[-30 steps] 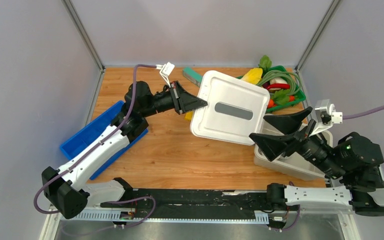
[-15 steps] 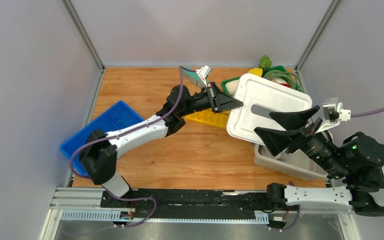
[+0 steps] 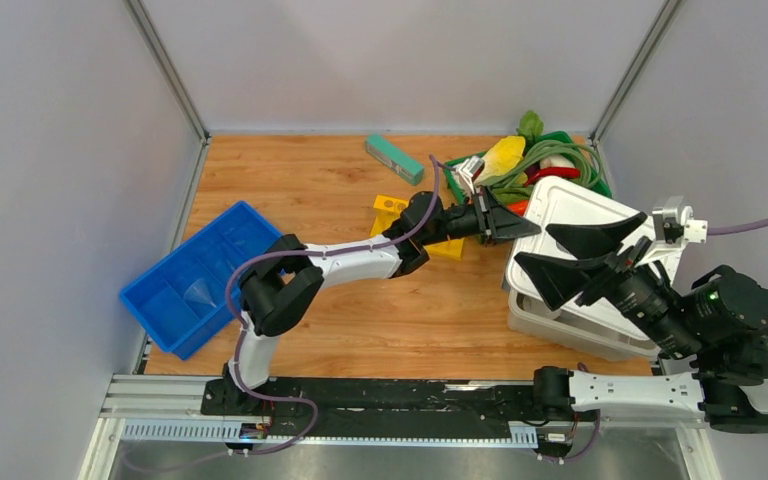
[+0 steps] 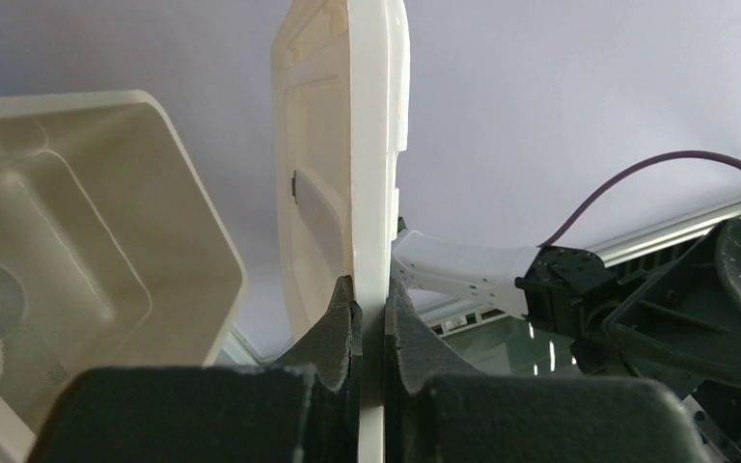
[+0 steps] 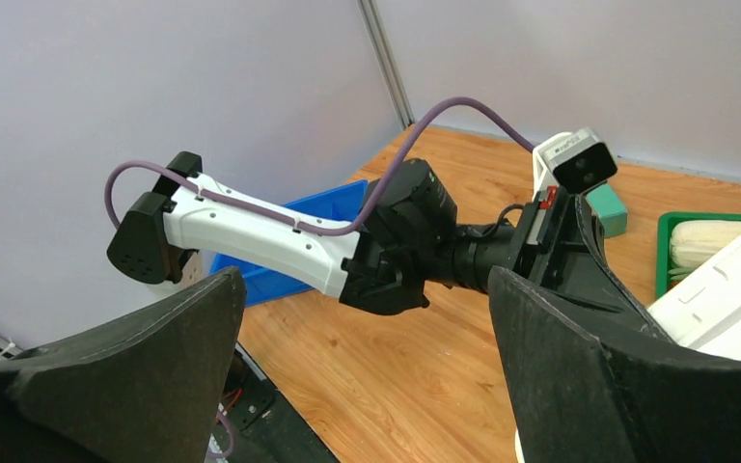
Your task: Organize the chemistry lab equipment
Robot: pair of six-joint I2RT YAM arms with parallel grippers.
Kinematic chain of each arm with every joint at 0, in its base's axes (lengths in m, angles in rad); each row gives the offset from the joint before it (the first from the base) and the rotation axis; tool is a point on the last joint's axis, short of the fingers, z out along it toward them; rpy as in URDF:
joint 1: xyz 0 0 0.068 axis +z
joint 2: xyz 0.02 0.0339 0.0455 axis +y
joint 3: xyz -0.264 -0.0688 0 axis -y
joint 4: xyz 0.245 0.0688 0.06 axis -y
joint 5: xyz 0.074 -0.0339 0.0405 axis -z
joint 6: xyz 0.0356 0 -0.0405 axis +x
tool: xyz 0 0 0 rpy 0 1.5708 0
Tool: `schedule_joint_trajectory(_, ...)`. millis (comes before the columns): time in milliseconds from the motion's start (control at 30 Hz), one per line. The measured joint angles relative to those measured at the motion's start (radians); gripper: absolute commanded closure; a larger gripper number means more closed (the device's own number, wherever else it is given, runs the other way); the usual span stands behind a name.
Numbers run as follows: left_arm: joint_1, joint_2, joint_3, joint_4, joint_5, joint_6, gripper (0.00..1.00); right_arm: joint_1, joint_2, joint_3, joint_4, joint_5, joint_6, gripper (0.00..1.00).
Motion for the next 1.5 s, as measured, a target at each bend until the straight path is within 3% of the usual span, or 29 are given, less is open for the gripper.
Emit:
schedule_joint_trajectory(400,-0.066,0.211,0.111,0.085,-0.054,-0.066,1.00,0.000,-0.044,0.000,-0.003,0.049,-0.008,0.00)
schedule_joint_trajectory(633,-0.071,0.258,0.115,0.084,-0.061,-0.063,0.99,0.000,-0.044,0.002,-0.006,0.060,-0.008,0.00)
schedule_joint_trajectory(1067,-0.059,0.249,0.069,0.028,-0.053,0.027,0.71,0.000,-0.044,0.008,-0.034,0.069,0.003,0.00)
schedule_joint_trajectory(1133,-0.057,0.241,0.064,-0.001,-0.048,0.050,0.59,0.000,-0.044,0.010,-0.034,0.070,0.007,0.00)
schedule_joint_trajectory(1500,-0.034,0.196,0.044,-0.150,-0.037,0.177,0.50,0.000,-0.044,0.015,-0.054,0.096,0.018,0.00)
